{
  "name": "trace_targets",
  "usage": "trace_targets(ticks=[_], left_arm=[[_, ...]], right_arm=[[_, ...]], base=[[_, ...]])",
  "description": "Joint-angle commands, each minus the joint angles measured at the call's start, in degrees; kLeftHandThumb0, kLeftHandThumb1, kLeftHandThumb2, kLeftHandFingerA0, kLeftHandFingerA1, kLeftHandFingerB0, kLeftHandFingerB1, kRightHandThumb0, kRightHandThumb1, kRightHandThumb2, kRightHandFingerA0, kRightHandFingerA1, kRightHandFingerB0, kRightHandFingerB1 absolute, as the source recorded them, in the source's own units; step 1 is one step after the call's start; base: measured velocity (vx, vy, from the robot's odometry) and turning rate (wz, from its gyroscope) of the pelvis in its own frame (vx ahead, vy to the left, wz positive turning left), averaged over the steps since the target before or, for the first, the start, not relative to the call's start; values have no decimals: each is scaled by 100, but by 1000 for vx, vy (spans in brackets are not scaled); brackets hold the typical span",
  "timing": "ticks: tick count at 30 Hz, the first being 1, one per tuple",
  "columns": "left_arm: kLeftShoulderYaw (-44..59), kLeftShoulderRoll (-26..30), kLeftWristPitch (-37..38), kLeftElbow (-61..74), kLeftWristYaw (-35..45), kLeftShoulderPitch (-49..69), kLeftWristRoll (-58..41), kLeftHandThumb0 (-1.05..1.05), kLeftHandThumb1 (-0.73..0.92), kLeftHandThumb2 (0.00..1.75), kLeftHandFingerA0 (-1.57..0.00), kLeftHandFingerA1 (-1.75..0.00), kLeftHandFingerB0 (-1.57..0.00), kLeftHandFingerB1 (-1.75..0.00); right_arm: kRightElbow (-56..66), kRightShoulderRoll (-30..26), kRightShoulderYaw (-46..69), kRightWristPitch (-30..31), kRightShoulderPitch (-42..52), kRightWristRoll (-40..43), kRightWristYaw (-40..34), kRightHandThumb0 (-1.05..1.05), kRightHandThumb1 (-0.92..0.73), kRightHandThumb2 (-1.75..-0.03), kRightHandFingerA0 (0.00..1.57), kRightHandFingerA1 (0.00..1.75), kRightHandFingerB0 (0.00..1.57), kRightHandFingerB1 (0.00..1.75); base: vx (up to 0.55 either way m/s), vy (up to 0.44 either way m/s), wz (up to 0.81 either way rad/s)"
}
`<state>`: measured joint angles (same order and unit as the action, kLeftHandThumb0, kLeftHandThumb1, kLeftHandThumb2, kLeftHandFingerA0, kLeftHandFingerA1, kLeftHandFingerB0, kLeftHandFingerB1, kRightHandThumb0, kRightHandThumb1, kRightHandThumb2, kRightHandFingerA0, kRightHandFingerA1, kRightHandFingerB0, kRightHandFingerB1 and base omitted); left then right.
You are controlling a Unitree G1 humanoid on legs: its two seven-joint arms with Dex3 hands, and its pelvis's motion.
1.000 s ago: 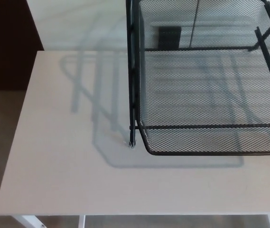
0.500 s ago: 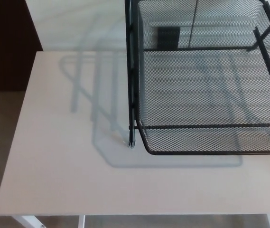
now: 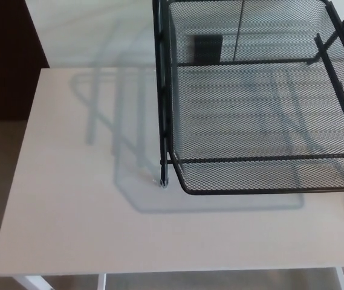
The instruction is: The robot walks towards a desk on which a file tray is kept in the middle and a stapler is kept to its right. The robot lifts the stapler using its right hand and places it on the file tray.
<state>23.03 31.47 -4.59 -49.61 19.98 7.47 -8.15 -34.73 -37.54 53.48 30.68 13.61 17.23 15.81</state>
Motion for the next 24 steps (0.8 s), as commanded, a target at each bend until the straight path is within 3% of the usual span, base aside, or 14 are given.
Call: trace_targets(ticks=[1,2,4,5,7,8,12,13,14,15,20,22,23,24], left_arm=[[17,98,-234,135,-51,-23,-70,-79,75,109,0,-38,0,-26],[-27,102,-293,186,-88,-25,-22,-84,76,108,-1,-38,0,-20],[14,84,-328,205,-79,-9,-72,-81,76,108,0,-35,0,-21],[23,92,-343,266,-22,45,-92,-83,76,108,-4,-37,0,-23],[11,96,-364,300,-25,66,-76,-83,76,108,-4,-37,0,-23],[7,104,-359,284,-15,74,-69,-86,78,109,-3,-34,0,-23],[-23,122,-271,10,-62,27,3,-81,76,109,0,-35,0,-23],[-18,130,-209,-98,-52,-22,2,-77,74,109,0,-37,0,-25],[-10,145,-195,-125,-46,-33,-3,-77,74,109,0,-37,0,-25],[-10,111,-345,79,-111,7,-13,-79,74,108,-1,-39,0,-25],[-16,149,-332,207,-30,64,-18,-81,76,110,0,-36,0,-23],[-20,138,-291,219,-61,53,-3,-81,75,109,-3,-40,0,-26],[-26,132,-264,276,-46,82,0,-72,89,78,-3,-38,0,-10],[-26,131,-265,285,-44,87,-1,-72,89,78,-3,-38,0,-10]], right_arm=[[520,-350,756,-420,-762,620,-406,-47,-50,-81,0,27,0,9],[1015,-365,561,-595,-1015,469,-422,-44,-60,-59,7,60,0,22],[1471,-427,92,-822,-1175,79,-401,-62,-52,-73,2,48,2,26],[1684,-475,-223,-911,-1281,-80,-320,-54,-55,-59,3,50,6,30],[1908,-405,-276,-803,-1337,-33,-376,-54,-55,-59,3,50,6,30],[2260,-416,-549,-935,-1192,-149,-174,-65,-46,-79,8,53,5,34],[3277,-486,-1390,-969,-785,-123,655,-67,-42,-74,8,48,4,35],[3424,-586,-1664,-1113,-616,-243,883,-35,-36,-93,1,51,0,50],[3461,-593,-1711,-1120,-597,-247,882,-35,-36,-93,1,51,0,50],[3457,-748,-2111,-1726,-402,-593,1145,-67,-44,-77,15,49,6,39],[3753,-1276,-3098,-2628,19,-1279,1636,-77,-47,-81,2,50,0,37],[3800,-1352,-3315,-2649,16,-1314,1722,-66,-40,-78,2,43,7,38],[3799,-1450,-3472,-2761,29,-1434,1773,-67,-41,-78,2,42,7,38],[3792,-1472,-3497,-2780,33,-1436,1769,-67,-41,-78,2,42,7,38]], base=[[0,0,0],[0,0,0],[0,0,0],[0,0,0],[0,0,0],[0,0,0],[0,-2,2],[0,0,0],[0,0,0],[0,0,0],[0,0,0],[0,0,0],[0,0,0],[0,0,0]])
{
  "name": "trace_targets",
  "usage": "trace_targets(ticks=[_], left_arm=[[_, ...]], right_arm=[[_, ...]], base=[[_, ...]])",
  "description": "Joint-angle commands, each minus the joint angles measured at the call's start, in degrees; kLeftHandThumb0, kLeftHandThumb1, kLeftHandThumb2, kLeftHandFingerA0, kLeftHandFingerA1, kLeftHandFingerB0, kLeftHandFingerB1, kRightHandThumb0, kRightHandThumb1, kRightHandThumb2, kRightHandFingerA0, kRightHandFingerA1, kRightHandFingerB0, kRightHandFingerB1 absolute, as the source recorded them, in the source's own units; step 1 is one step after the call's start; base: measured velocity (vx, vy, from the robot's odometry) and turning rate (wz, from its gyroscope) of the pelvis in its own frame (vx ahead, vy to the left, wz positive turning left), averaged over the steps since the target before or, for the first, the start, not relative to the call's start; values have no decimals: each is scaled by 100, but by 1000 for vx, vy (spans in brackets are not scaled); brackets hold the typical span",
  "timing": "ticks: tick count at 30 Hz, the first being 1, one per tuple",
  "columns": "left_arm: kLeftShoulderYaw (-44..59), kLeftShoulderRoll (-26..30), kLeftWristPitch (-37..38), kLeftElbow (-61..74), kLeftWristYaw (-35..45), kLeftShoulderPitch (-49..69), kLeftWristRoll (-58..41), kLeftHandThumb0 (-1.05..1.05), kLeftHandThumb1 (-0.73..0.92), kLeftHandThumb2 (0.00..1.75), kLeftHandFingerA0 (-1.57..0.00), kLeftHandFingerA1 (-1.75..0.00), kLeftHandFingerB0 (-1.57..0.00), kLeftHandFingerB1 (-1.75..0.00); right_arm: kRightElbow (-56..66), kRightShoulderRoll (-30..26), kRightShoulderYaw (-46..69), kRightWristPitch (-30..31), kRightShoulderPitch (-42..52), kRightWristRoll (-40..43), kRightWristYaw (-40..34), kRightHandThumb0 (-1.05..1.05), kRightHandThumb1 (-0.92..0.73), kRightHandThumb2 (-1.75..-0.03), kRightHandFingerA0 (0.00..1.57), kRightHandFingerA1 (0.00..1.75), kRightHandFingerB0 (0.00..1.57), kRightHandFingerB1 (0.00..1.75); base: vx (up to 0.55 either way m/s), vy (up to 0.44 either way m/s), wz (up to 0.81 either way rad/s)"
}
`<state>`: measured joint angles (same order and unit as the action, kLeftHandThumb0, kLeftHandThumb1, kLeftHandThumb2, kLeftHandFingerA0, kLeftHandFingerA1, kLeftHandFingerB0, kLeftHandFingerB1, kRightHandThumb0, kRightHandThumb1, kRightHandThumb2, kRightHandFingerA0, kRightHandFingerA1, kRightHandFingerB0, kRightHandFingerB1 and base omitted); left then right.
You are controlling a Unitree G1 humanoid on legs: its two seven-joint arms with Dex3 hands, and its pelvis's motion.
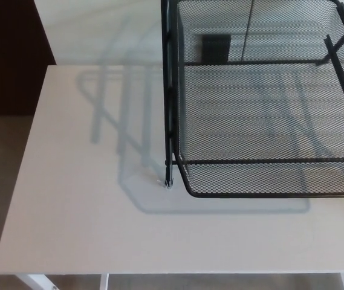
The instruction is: The robot walks towards a desk on which a file tray is kept in the middle and a stapler is kept to its right. The robot lifts the stapler using its right hand and places it on the file tray.
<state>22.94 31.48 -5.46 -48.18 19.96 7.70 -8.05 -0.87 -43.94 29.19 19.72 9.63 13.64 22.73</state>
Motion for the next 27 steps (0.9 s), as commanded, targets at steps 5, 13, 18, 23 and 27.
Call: trace_targets(ticks=[5,13,18,23,27], left_arm=[[7,118,-321,224,-8,68,-64,-81,75,110,0,-35,0,-24],[-13,163,-189,73,-65,92,18,-80,75,110,0,-38,0,-24],[-27,159,-136,-2,-84,46,39,-85,75,109,0,-41,0,-22],[-84,134,-113,-89,-157,15,98,-83,74,107,-9,-45,0,-24],[-116,154,-9,-116,-124,70,101,-87,74,107,-1,-43,0,-22]], right_arm=[[63,-1075,-1645,-1813,212,-1384,1019,-64,-48,-56,0,40,10,32],[-687,-1583,-2598,-1794,-358,-1948,1026,-57,-43,-54,0,36,8,33],[-912,-1588,-2963,-1724,-593,-2021,975,-56,-36,-71,4,29,7,37],[-1091,-1543,-3255,-1892,-779,-2249,819,-59,-38,-71,4,35,7,37],[-1548,-1355,-3668,-2062,-1276,-2637,632,-60,-38,-72,3,37,7,38]], base=[[0,0,0],[0,0,0],[0,0,0],[0,0,0],[0,0,0]])
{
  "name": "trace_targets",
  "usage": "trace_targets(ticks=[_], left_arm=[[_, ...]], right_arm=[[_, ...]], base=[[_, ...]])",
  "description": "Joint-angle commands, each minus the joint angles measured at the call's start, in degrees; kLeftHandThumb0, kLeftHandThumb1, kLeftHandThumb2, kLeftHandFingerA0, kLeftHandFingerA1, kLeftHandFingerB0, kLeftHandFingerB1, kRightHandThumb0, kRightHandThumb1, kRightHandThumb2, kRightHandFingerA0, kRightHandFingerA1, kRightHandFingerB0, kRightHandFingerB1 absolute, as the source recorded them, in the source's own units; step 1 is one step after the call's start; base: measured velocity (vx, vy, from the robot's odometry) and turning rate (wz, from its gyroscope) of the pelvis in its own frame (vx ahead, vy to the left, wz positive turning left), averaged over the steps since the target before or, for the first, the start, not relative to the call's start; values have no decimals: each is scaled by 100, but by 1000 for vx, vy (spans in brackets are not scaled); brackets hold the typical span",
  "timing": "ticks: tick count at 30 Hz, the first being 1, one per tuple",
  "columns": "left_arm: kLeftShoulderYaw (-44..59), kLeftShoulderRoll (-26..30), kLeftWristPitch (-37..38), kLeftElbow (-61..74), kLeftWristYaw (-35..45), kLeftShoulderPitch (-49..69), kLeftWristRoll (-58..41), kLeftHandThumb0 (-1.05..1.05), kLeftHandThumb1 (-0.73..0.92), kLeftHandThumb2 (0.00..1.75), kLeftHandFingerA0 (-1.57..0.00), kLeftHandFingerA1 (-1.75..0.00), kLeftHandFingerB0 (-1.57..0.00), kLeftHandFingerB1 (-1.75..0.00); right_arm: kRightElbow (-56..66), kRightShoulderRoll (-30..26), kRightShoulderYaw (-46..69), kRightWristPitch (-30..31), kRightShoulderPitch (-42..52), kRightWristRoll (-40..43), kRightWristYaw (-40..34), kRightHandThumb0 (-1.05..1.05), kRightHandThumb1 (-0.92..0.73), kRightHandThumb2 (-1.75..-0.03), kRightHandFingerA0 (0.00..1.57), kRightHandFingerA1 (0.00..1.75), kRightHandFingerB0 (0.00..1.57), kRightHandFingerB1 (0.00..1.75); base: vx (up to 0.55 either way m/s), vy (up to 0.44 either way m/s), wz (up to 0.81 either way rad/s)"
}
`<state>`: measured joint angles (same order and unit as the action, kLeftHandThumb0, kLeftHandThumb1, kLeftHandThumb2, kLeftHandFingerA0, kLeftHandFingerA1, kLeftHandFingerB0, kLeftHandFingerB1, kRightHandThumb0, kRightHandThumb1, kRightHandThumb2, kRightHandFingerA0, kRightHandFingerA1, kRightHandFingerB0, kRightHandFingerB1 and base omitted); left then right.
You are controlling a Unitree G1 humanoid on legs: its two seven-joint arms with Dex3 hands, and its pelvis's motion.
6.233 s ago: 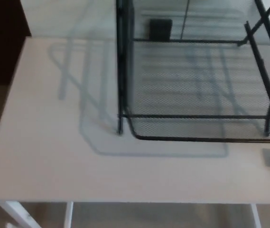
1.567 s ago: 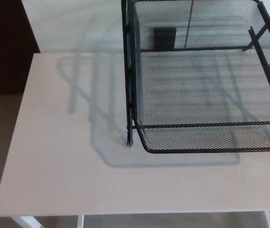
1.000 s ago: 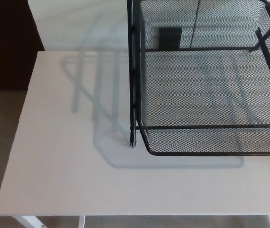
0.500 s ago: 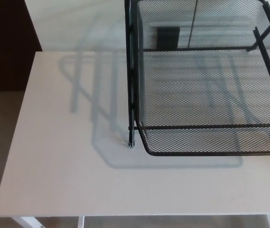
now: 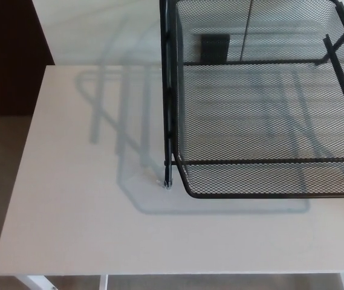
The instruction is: The robot walks towards a desk on which a file tray is kept in the middle and a stapler is kept to its right. The robot lifts the stapler using its right hand and places it on the file tray.
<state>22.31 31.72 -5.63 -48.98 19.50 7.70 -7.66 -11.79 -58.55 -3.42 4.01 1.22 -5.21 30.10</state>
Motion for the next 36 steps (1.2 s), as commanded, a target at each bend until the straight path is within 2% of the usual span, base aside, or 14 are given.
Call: trace_targets(ticks=[1,5,9,10,13,14,20,22,23,24,27,32,33,36], left_arm=[[-55,123,38,-39,-101,82,68,-87,74,107,-1,-43,0,-22],[-110,110,58,-167,-98,16,64,-86,74,108,-1,-44,0,-22],[-170,114,-12,-252,-197,-59,102,-86,71,105,-2,-50,-2,-23],[-192,130,32,-300,-145,-67,109,-90,74,106,-2,-48,-2,-21],[-226,142,113,-361,-125,-71,132,-82,72,107,0,-46,-3,-24],[-238,144,125,-368,-128,-68,140,-85,73,106,-1,-49,-4,-23],[-266,132,5,-405,-171,-138,136,-78,71,106,0,-48,0,-28],[-338,152,81,-428,-79,-162,166,-78,71,104,-5,-47,0,-26],[-445,155,101,-348,-288,-96,317,-77,90,68,-14,-45,-1,-29],[-454,154,116,-346,-298,-86,310,-83,73,107,-6,-52,-1,-26],[-449,142,157,-325,-221,-55,223,-73,71,108,-1,-50,0,-29],[-441,137,71,-299,-200,-59,198,-86,74,106,-4,-48,-3,-24],[-445,133,71,-252,-213,-18,210,-85,73,106,-7,-51,0,-25],[-416,120,145,-278,-190,-6,190,-86,74,107,-3,-49,-2,-21]], right_arm=[[-508,118,-477,-535,-502,-839,-155,-60,-38,-72,3,37,7,38],[-744,202,-789,-661,-849,-1308,-509,-52,-51,-56,3,38,13,33],[-939,215,-1033,-972,-1085,-1775,-942,-54,-54,-56,5,41,11,33],[-926,242,-1051,-983,-1137,-1810,-997,-33,-40,-93,1,53,0,50],[-844,257,-1067,-1022,-1154,-1905,-1118,-32,-42,-95,1,52,0,49],[-810,273,-1068,-1048,-1151,-1943,-1192,-48,-56,-57,10,40,16,30],[-910,340,-1205,-1322,-1045,-2341,-1669,-47,-56,-58,12,41,19,31],[-971,338,-1279,-1292,-1053,-2465,-1706,-52,-52,-70,13,46,15,37],[-1057,341,-1360,-1371,-1042,-2593,-1819,-28,-41,-94,8,55,8,52],[-1121,347,-1383,-1422,-1048,-2608,-1832,-46,-56,-58,14,43,21,31],[-1350,353,-1534,-1444,-1126,-2746,-1743,-48,-57,-58,10,42,18,32],[-1630,362,-1777,-1528,-1174,-3013,-1785,-50,-56,-58,9,43,17,33],[-1617,352,-1844,-1514,-1193,-3081,-1700,-32,-41,-94,1,53,0,49],[-1599,377,-1936,-1460,-1216,-3171,-1619,-32,-39,-92,1,53,0,49]], base=[[0,0,0],[0,0,0],[0,0,0],[0,0,0],[0,0,0],[0,0,0],[0,0,0],[0,0,0],[0,0,0],[0,0,0],[0,0,0],[0,0,0],[0,0,0],[0,0,0]])
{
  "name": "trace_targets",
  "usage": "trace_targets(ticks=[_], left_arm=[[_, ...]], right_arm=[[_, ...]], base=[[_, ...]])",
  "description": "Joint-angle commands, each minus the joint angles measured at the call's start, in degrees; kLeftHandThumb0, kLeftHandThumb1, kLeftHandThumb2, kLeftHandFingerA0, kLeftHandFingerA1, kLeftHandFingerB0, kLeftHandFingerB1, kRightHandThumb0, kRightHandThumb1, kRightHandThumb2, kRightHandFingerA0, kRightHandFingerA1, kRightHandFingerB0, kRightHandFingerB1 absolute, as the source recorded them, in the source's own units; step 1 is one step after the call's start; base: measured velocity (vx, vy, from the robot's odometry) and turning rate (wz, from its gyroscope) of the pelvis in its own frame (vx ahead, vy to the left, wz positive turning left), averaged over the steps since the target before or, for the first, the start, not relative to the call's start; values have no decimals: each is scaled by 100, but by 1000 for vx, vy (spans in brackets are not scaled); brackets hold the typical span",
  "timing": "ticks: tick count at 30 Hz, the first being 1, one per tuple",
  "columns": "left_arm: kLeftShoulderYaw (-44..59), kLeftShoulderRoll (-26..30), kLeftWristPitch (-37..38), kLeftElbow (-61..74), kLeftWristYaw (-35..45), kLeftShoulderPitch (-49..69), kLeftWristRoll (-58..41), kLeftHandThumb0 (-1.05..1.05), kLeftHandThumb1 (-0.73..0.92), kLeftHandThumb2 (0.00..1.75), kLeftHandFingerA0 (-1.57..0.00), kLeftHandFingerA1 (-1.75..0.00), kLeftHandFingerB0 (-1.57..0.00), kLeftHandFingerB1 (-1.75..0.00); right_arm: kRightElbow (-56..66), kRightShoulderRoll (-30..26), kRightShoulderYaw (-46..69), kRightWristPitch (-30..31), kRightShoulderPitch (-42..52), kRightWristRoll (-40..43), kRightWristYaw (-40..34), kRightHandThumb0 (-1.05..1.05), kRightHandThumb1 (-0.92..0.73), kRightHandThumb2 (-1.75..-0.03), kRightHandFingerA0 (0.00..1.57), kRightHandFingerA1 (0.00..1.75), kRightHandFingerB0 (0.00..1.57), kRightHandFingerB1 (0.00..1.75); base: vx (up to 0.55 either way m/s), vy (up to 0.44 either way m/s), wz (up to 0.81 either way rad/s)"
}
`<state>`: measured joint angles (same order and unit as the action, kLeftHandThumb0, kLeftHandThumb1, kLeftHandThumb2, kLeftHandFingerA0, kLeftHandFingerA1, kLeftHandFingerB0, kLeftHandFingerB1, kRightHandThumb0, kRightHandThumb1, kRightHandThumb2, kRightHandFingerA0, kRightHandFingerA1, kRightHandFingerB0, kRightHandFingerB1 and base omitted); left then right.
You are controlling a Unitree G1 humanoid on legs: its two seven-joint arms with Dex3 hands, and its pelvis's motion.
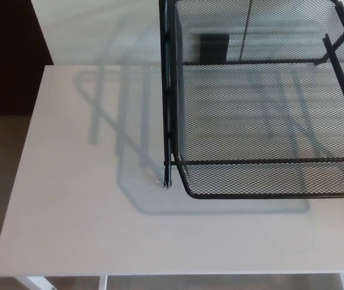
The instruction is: The robot walks towards a desk on which a file tray is kept in the middle and a stapler is kept to its right. The robot lifts the stapler using its right hand and places it on the file tray.
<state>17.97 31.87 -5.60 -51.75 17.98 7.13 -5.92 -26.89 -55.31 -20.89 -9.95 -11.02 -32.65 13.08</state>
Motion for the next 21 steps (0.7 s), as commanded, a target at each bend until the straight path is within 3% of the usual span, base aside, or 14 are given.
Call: trace_targets(ticks=[1,3,4,6,7,10,11,12,13,16,17,19,20,21], left_arm=[[-9,129,105,28,-3,69,40,-88,76,108,-4,-49,-3,-21],[-6,136,51,-8,4,34,34,-87,75,108,-5,-47,0,-24],[-21,148,78,-40,33,-19,44,-86,76,107,-2,-46,-1,-22],[-21,149,81,-45,33,-22,44,-86,76,107,-2,-46,-1,-22],[-27,117,52,-21,-77,-12,70,-87,74,107,-5,-50,-3,-23],[-100,137,131,-133,-85,-59,151,-87,75,108,-7,-52,0,-26],[-97,134,144,-156,-84,-69,145,-82,72,106,-15,-55,0,-29],[-109,129,152,-176,-98,-69,153,-76,91,69,-17,-48,-2,-26],[-89,112,149,-152,-36,-48,103,-85,72,106,-14,-55,0,-29],[-101,113,177,-159,12,-37,89,-84,72,107,-15,-54,0,-27],[-157,127,220,-203,-20,-26,158,-78,92,67,-14,-44,0,-28],[-201,141,234,-208,-40,-11,202,-77,92,69,-21,-47,-2,-27],[-215,148,222,-183,-42,14,210,-77,92,69,-18,-46,-2,-25],[-184,139,249,-192,-29,27,172,-76,91,69,-14,-45,-3,-22]], right_arm=[[-110,78,-240,-34,-21,-497,81,-32,-40,-92,1,54,0,49],[-129,101,-296,-3,-43,-583,25,-32,-40,-93,1,53,0,49],[-114,119,-285,-10,98,-845,-668,-57,-44,-76,27,59,18,44],[-127,127,-281,-17,98,-867,-692,-57,-44,-76,27,59,18,44],[-300,215,-255,-143,194,-1125,-1722,-46,-64,-59,73,127,37,34],[-472,482,-161,-17,208,-1349,-2945,-33,-68,-63,102,149,62,41],[-455,482,-159,-42,200,-1403,-3111,-32,-69,-60,102,152,71,44],[-442,494,-127,-80,203,-1414,-3285,-30,-70,-61,98,154,79,48],[-463,517,-94,-103,191,-1405,-3453,-29,-72,-64,96,128,92,55],[-486,574,-40,-140,203,-1356,-3704,-28,-73,-68,99,126,95,64],[-498,707,25,-38,279,-1363,-4082,-36,-57,-57,96,163,94,71],[-512,765,56,-20,319,-1347,-4274,-35,-55,-61,94,164,90,67],[-545,772,60,-47,340,-1356,-4410,-29,-59,-59,91,171,84,110],[-632,781,62,-110,352,-1366,-4606,-26,-46,-93,119,129,90,103]], base=[[0,0,0],[0,0,0],[0,0,0],[0,0,0],[0,0,0],[0,0,0],[0,0,0],[0,0,0],[0,0,0],[0,0,0],[0,0,0],[0,0,0],[0,0,0],[0,0,0]])
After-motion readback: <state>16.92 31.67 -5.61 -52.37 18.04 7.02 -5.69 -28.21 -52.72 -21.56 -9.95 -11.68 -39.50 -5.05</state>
